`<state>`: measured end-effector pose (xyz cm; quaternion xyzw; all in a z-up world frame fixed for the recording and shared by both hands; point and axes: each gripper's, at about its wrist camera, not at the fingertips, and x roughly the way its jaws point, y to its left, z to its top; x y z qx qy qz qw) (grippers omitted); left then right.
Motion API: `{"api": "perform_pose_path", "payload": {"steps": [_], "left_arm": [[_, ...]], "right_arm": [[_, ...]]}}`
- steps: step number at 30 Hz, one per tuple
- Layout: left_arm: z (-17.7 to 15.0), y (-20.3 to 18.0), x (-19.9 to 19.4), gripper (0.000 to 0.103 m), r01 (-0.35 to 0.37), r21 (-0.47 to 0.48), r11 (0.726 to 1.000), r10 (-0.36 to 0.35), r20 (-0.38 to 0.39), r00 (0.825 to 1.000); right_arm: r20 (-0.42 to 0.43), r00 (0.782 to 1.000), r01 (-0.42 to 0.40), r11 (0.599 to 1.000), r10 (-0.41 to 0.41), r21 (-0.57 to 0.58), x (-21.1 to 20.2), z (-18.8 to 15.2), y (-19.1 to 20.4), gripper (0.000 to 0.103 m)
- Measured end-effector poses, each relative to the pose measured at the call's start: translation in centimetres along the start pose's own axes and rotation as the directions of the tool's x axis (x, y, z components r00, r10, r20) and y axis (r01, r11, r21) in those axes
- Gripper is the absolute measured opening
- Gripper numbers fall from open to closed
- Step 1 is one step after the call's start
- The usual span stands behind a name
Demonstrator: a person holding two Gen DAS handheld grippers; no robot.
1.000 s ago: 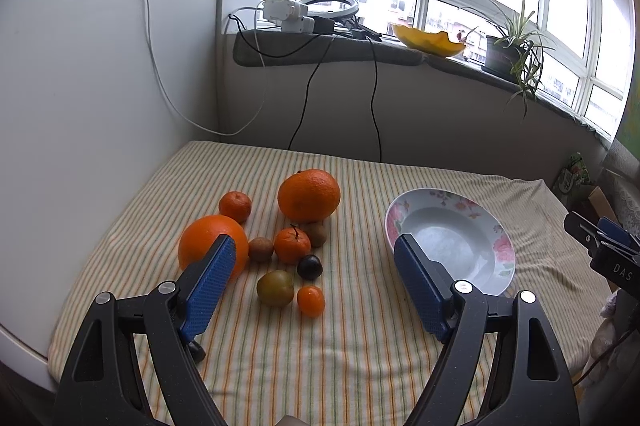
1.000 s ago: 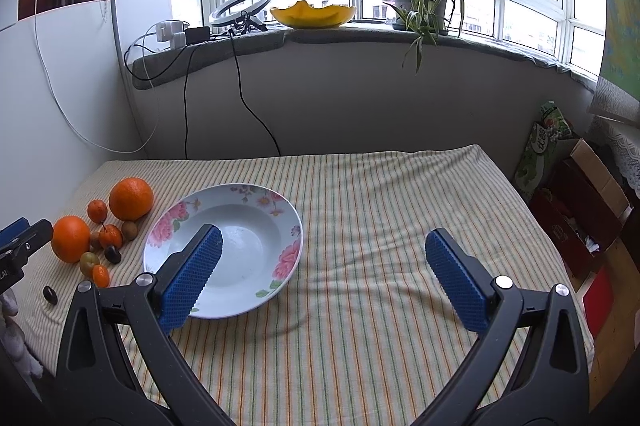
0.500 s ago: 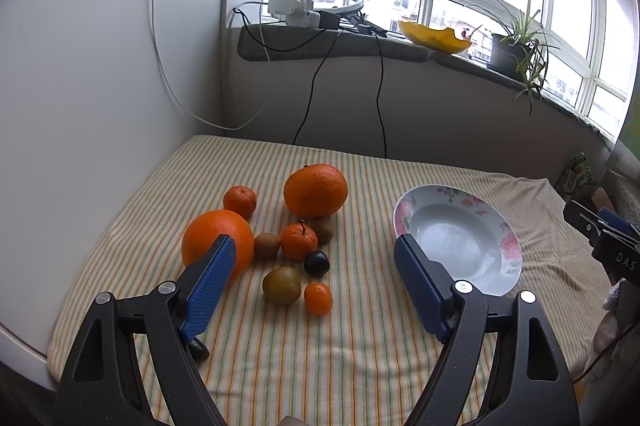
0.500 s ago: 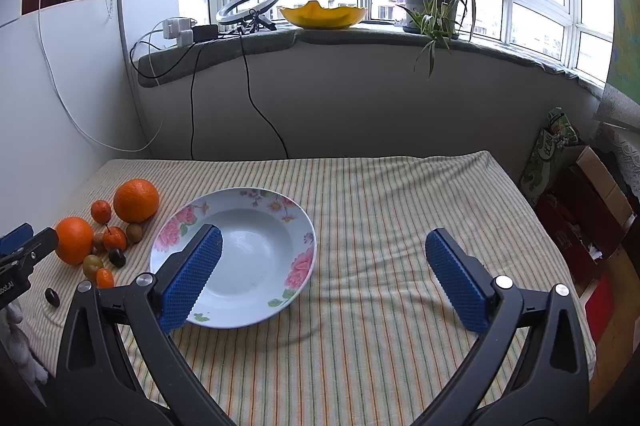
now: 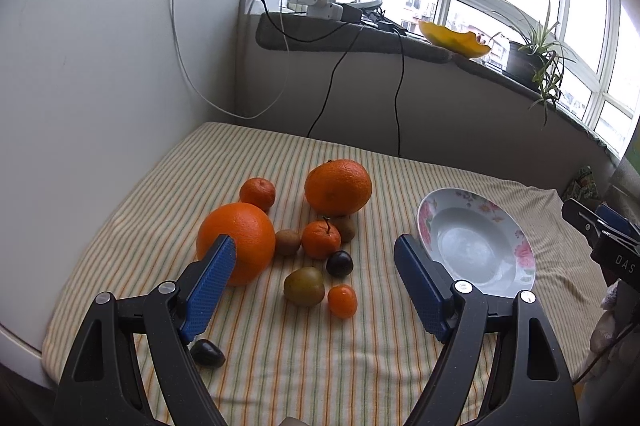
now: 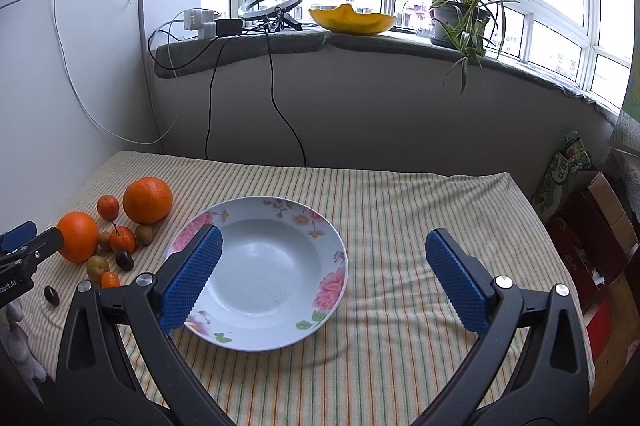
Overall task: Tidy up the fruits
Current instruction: 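Move the right tool to the large orange and close around it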
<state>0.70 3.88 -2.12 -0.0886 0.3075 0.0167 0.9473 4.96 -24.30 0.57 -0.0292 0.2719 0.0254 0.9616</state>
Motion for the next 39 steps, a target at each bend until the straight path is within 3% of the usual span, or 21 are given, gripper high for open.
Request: {"api": "perform_pose_path", "payload": {"steps": [16,23,29,34,39], "left_arm": [[0.2,3.7,2.1,0.081,0.044,-0.112,0.993,-0.049,-0.041,0.998],[0.1,5.5,3.0,0.079,0.083,-0.186,0.979,-0.097,-0.067,0.993],[-0.3,7.1,3.7,0.076,0.106,-0.250,0.962,-0.133,-0.092,0.987],[-0.9,8.3,3.9,0.073,0.097,-0.272,0.957,-0.130,-0.105,0.986],[-1.1,8.8,3.9,0.072,0.091,-0.271,0.958,-0.125,-0.112,0.986]], "right_arm": [[-0.003,0.995,-0.100,0.993,0.100,-0.063,2.5,2.3,4.1,0.102],[-0.061,0.969,-0.243,0.969,0.240,-0.049,4.4,2.9,6.3,0.097],[-0.159,0.908,-0.397,0.917,0.388,-0.030,6.2,2.6,8.5,0.083],[-0.254,0.803,-0.552,0.833,0.538,0.020,7.9,2.4,11.0,0.081],[-0.310,0.737,-0.633,0.774,0.601,-0.003,8.9,2.4,14.7,0.078]]}}
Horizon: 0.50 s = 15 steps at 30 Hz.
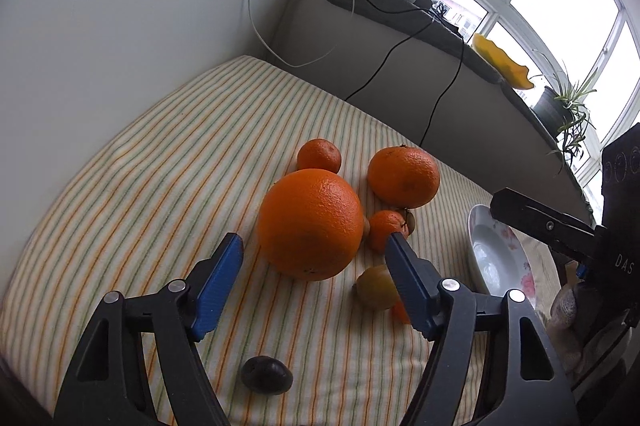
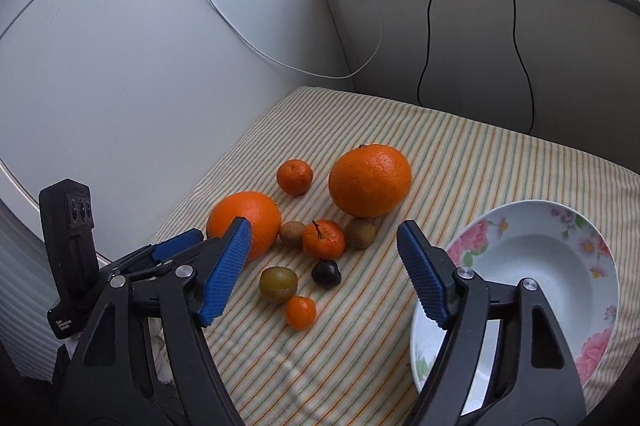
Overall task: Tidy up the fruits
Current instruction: 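Move the right tool to the large orange and close around it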
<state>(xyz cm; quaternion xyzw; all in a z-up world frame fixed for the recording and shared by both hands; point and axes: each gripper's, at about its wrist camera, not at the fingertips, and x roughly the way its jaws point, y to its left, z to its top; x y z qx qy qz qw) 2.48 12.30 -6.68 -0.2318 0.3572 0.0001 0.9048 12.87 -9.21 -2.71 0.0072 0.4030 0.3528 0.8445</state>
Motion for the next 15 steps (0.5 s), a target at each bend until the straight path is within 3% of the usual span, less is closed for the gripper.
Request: {"api": "perform_pose_path", "payload": {"steps": [8,15], "left_arm": [[-0.4,0.2,0.9,0.072,-0.001,0.020,1.000,0.002,-0.029,1.000],[-0.4,0.0,1.8,0.072,0.003,0.032,0.999,-0.001,-0.048,0.999]], "right_arm": [[-0.121,0.989,-0.088,0.994,0.081,-0.058,5.0,1.1,3.3,0.078],[-0.229,0.963,-0.161,0.985,0.142,-0.068,9.2,1.6,4.6,0.078]]}}
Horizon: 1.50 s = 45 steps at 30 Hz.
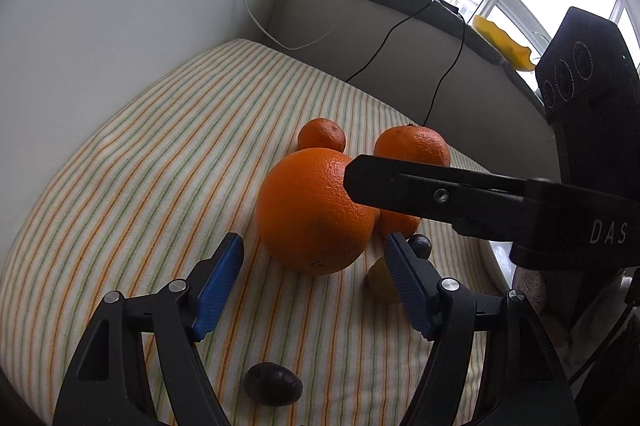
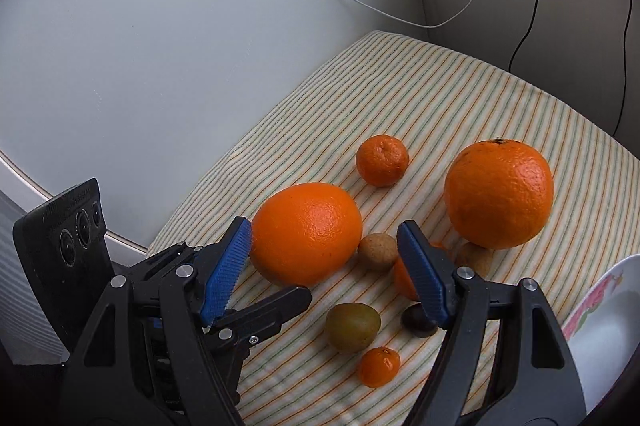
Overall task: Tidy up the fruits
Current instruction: 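Move the right tool to the large orange and close around it, then lift the large orange with the right tool and carry it over the plate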
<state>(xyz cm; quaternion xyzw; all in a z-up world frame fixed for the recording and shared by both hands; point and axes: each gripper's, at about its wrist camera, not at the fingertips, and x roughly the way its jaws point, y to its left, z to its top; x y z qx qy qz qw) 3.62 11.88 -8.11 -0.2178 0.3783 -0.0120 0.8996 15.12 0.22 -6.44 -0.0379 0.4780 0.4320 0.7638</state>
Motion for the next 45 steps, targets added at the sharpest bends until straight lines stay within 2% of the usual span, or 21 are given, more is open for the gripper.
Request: {"api": "perform_pose_path", "payload": {"steps": [5,14,20,32,45], "left_arm": [[0.2,0.3,0.4,0.072,0.003,-0.007,1.000,-0.003,-0.005,1.000],[0.6,0.6,1.4,0.061,0.018,-0.022,1.000,-0.019,-0.027,0.999],[0.5,0.5,1.4,0.061,0.014,-0.019,1.000,-0.014,-0.022,1.000],[0.6,-0.4,0.5,0.061,0.003,0.018,1.000,-0.003,0.002,1.000],[0.6,-3.9,-1.0,0.061,0.025,0.085,0.996,-0.028,0.028,0.999]], "right_arm": [[-0.053,0.998,-0.034,0.999,0.034,0.000,2.3,0.7,-0.1,0.078],[-0.108,0.989,-0.104,0.995,0.103,0.003,4.7,1.4,-0.3,0.078],[-0.101,0.992,-0.082,0.997,0.080,-0.014,4.9,1.2,0.0,0.078],[-0.068,0.993,-0.093,0.996,0.092,-0.001,3.5,0.8,0.3,0.077],[0.004,0.997,-0.075,0.997,0.075,0.004,-1.4,-0.7,-0.2,0.077]]}}
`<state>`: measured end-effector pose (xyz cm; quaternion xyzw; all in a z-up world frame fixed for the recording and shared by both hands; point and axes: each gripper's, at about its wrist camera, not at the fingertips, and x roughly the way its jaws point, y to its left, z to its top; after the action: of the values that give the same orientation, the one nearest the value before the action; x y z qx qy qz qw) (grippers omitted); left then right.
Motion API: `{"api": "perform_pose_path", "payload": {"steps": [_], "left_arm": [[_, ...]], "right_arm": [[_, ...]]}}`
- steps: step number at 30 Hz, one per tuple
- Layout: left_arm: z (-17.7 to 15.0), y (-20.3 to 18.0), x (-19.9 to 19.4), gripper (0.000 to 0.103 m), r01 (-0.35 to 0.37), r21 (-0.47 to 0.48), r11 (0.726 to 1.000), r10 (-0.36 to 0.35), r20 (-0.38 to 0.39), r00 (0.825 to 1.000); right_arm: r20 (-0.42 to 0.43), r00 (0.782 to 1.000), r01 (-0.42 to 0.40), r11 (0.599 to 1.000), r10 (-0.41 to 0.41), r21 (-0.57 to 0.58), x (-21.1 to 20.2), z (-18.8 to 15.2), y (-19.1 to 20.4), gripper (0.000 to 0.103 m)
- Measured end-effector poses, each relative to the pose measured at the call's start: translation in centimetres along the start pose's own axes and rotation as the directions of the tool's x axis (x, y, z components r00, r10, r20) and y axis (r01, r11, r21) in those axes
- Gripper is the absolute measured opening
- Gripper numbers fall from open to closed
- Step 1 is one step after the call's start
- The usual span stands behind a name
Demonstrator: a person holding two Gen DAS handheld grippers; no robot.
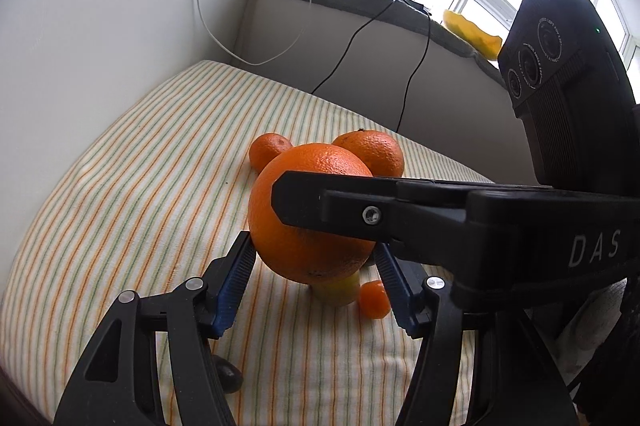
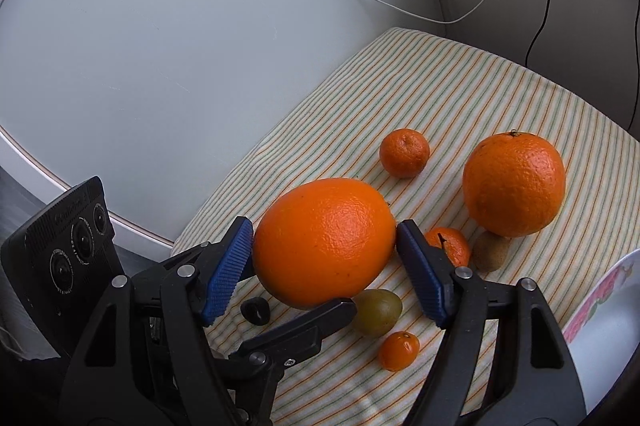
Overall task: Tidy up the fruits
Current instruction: 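Lift the large orange with the right tool and carry it over the plate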
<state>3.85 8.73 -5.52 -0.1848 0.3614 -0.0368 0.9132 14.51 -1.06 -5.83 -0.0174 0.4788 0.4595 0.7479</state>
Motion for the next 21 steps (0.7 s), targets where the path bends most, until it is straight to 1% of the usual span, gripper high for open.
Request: {"api": "perform_pose_path", "payload": {"steps": [7,14,21], "left_arm": [[-0.2,-3.1,0.2,0.061,0.035,0.051,0.998,-0.034,-0.005,0.999],[-0.5,-6.7,0.9,0.061,0.088,0.107,0.990,-0.087,-0.022,0.996],[-1.4,-10.8,2.7,0.061,0.152,0.164,0.975,-0.141,-0.073,0.987]], "right_arm": [[0.041,0.999,0.026,0.999,-0.027,0.028,-3.4,-1.5,-1.1,0.077],[0.088,0.993,0.070,0.995,-0.076,0.068,-7.4,-3.6,-2.8,0.077],[0.123,0.983,0.118,0.983,-0.135,0.138,-10.9,-6.2,-5.3,0.077]]}}
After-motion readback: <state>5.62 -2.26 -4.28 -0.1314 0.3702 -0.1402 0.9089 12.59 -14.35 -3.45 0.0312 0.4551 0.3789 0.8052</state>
